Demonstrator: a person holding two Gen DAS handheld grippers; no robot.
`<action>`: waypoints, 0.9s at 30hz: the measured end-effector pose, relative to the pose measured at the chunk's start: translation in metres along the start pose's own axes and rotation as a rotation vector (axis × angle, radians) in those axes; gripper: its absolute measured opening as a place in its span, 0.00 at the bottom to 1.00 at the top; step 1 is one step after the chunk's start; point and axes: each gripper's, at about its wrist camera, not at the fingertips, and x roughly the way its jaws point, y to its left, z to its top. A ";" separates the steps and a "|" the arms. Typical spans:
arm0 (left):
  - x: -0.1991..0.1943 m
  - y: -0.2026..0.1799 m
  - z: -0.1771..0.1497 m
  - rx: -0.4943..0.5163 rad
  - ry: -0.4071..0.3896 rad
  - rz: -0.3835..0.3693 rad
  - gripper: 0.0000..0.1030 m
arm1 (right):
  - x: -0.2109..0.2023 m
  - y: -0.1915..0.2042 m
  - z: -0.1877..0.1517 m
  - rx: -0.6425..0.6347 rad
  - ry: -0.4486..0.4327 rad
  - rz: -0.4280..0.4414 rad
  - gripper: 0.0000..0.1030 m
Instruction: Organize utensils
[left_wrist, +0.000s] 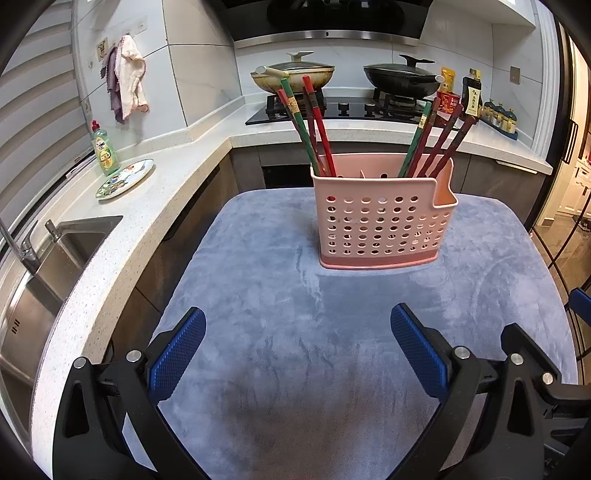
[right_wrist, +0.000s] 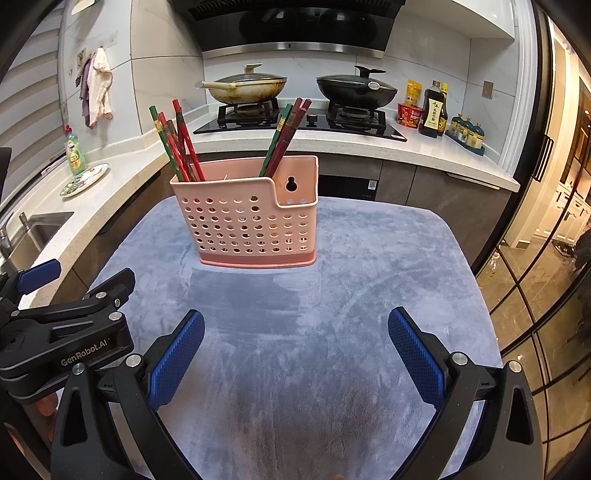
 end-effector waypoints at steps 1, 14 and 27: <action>0.000 0.000 0.000 0.001 0.000 0.000 0.93 | 0.000 -0.001 0.000 0.001 0.000 0.001 0.93; -0.002 -0.002 -0.004 0.007 -0.008 0.004 0.93 | 0.003 0.000 -0.003 0.001 0.005 -0.008 0.93; -0.003 -0.003 -0.004 0.006 -0.006 0.004 0.93 | 0.002 0.000 -0.004 -0.001 0.003 -0.010 0.93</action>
